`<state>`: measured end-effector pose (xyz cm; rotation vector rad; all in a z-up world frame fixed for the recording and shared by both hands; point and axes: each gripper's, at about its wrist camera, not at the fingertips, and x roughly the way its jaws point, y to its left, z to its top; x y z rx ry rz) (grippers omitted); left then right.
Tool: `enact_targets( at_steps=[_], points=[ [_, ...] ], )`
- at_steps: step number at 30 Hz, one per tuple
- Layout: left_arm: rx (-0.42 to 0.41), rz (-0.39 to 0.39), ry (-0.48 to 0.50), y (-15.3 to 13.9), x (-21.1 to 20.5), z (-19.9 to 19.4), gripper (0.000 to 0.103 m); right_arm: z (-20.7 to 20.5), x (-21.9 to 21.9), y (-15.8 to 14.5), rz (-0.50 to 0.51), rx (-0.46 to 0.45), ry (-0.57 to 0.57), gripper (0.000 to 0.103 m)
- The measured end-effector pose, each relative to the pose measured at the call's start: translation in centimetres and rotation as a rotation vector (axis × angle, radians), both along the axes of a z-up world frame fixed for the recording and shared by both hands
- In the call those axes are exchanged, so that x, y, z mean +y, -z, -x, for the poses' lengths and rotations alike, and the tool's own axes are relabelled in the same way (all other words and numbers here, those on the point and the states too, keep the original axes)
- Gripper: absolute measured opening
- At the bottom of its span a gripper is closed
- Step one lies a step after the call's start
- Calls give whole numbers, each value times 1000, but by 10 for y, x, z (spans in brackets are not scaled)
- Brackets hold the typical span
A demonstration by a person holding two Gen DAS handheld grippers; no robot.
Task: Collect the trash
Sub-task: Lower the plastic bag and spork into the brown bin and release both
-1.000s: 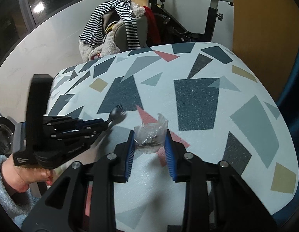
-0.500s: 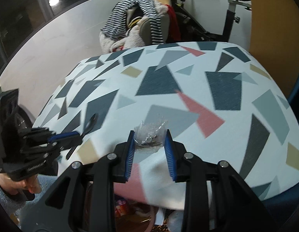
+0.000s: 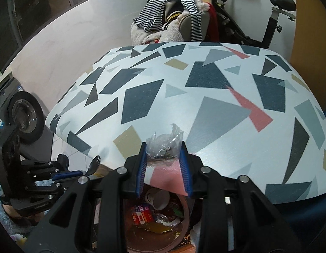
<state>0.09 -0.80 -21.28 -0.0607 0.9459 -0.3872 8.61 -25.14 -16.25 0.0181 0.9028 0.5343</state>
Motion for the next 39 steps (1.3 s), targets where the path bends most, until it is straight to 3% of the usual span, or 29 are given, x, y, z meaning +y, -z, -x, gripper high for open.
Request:
enact_targets(
  at_steps=[2, 3, 5, 7, 17, 21, 34, 37, 39],
  points=[
    [8, -12, 0, 4, -2, -1, 15, 2, 2, 1, 6, 0, -5, 32],
    [10, -12, 0, 6, -3, -1, 28, 3, 3, 2, 9, 0, -6, 32],
    [2, -5, -11, 5, -4, -2, 44, 5, 5, 4, 18, 4, -10, 32],
    [-12, -10, -21, 3, -5, -3, 47, 6, 4, 6, 18, 11, -11, 32],
    [-82, -86, -110, -20, 11, -5, 80, 23, 12, 27, 35, 68, -48, 32],
    [-102, -94, -149, -27, 23, -4, 87, 30, 21, 40, 48, 101, -78, 32],
    [-123, -126, -190, -31, 34, 1, 90, 36, 53, 82, 130, 173, -149, 34],
    [-119, -126, -192, -30, 35, 0, 90, 35, 56, 87, 145, 175, -147, 37],
    [-120, -128, -191, -29, 34, 0, 90, 35, 56, 86, 144, 170, -143, 47]
  ],
)
